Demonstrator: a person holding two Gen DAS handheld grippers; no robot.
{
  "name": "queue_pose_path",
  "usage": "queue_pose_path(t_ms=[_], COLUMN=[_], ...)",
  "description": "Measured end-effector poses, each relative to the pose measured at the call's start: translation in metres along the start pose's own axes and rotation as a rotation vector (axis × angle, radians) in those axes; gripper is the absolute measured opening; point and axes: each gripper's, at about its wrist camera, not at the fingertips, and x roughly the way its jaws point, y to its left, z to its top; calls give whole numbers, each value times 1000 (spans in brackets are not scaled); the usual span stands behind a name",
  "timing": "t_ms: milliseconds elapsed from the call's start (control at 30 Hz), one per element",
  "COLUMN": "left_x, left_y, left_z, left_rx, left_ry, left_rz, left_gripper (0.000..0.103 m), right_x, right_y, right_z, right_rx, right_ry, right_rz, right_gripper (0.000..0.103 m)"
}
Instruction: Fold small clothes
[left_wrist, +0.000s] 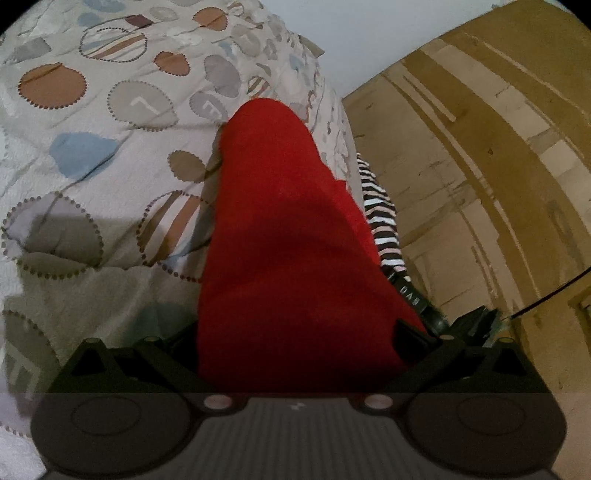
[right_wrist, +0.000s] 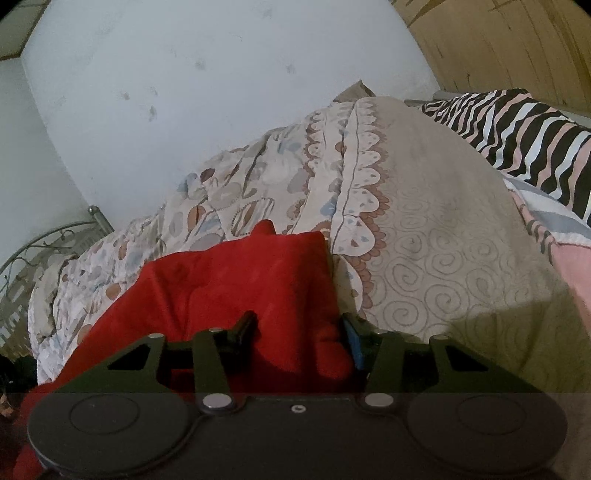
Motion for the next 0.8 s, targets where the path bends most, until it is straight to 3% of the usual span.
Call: queue_pose_path(t_ms=[367,533,600,800], left_x=[21,22,22,11], left_y=[18,23,19,5], left_z=[10,13,13,13], left_rx=[-13,-33,-19,27], left_ry=[42,67,63,42], left_rz=[-94,-122,-112,-89], left_gripper=[103,103,101,92], right_x=[-2,-1,-1,-11], right_y=[-1,5,6,26], right_z=[-3,8,13,21], right_rx=[7,40,58,37], right_ry=[-16,32,49,34], right_rz=[3,-10,9,-1], right_gripper=[51,50,39,31])
